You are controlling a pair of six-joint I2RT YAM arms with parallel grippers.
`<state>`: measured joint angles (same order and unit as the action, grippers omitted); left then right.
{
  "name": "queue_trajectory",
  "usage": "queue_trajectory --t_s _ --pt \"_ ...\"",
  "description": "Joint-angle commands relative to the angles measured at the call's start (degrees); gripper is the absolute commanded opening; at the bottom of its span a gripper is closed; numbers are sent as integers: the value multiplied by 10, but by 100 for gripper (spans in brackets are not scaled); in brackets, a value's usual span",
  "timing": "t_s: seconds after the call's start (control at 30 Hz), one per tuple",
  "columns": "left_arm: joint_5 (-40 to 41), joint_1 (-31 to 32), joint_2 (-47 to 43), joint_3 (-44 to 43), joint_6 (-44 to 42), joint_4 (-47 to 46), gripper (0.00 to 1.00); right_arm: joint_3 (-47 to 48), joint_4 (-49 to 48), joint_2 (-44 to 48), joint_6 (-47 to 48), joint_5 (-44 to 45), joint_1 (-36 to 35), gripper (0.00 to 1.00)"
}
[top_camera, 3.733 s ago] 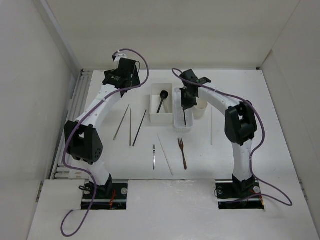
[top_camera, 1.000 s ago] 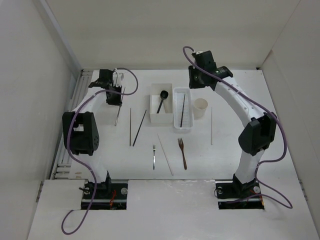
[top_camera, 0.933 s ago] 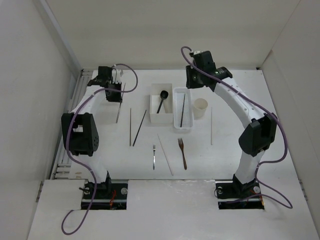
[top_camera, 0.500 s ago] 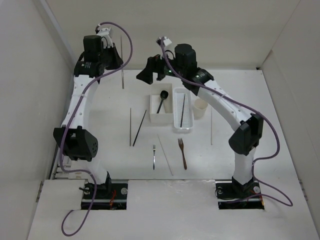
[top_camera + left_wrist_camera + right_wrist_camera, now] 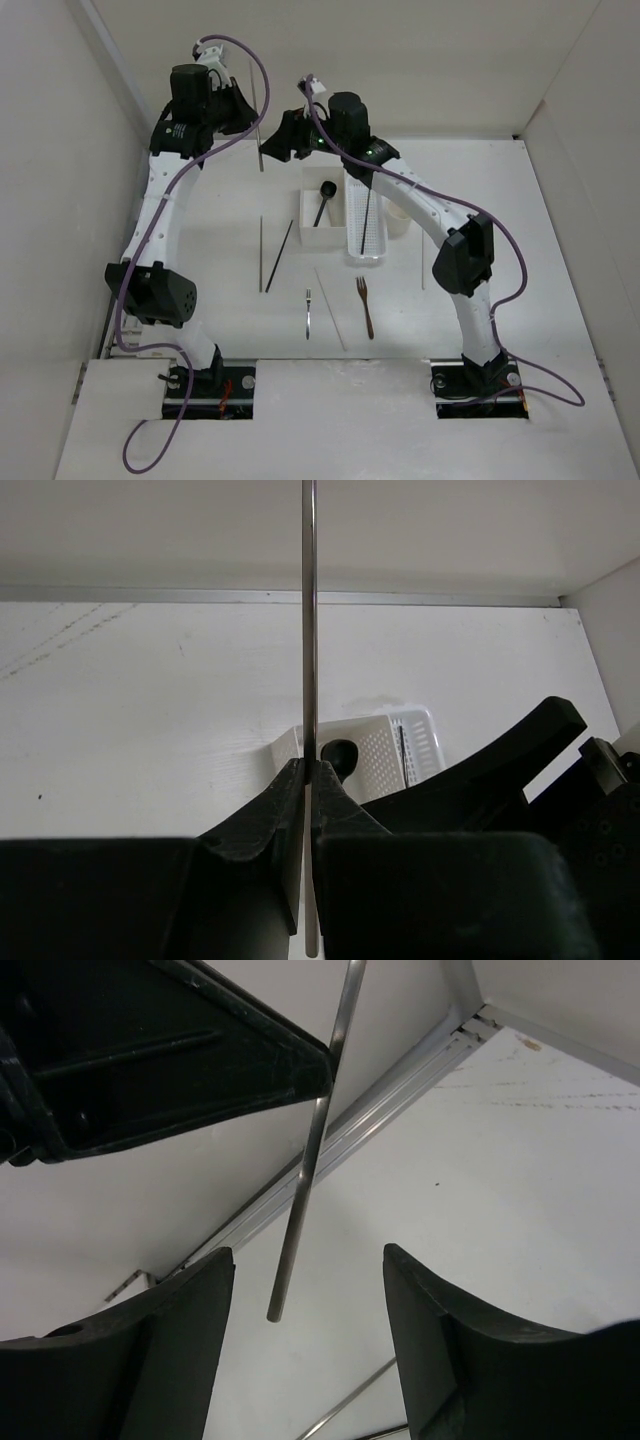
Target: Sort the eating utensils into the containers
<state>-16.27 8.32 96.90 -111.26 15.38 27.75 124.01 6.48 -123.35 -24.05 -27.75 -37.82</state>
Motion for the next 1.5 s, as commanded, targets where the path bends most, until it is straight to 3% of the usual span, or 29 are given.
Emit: queue_trajectory --t_s 0.0,0.2,0.33,0.43,0.47,0.6,0.63,0.67,0.7,0.73,1.03,1.13,1.27,1.47 --pt "2 7 -16 -16 11 -11 0 28 -46 0 -14 -5 -1 66" --pt "7 19 -16 -11 11 -11 0 33 -46 -23 -40 -19 -1 60" --pt "7 24 -16 -5 16 -11 0 33 -52 -29 -45 -13 -1 44" --pt "7 24 -22 5 21 -11 0 33 -52 -29 -45 -8 -1 16" --pt "2 24 -22 10 21 -11 0 33 -52 -29 -45 -8 -1 0" --pt "-17 24 -22 24 14 -11 0 12 -52 -10 -45 16 -1 0" --pt "-17 24 -22 24 14 -11 12 1 -52 7 -45 27 -1 0" --pt "-12 24 -22 24 14 -6 37 -12 -52 18 -45 52 -1 0" --pt "-4 24 -22 24 14 -6 80 -47 -52 31 -45 66 -1 0" --pt "3 24 -27 24 14 -6 99 -66 -42 61 -45 83 5 0" --pt "76 8 -27 29 0 11 99 -251 198 209 16 345 56 0" --pt "81 3 -32 42 5 17 99 -301 235 237 16 344 75 0" --pt "81 -2 -32 62 11 17 99 -409 212 254 9 332 86 0" --pt "81 -2 -38 84 11 17 99 -373 267 175 -3 321 91 0"
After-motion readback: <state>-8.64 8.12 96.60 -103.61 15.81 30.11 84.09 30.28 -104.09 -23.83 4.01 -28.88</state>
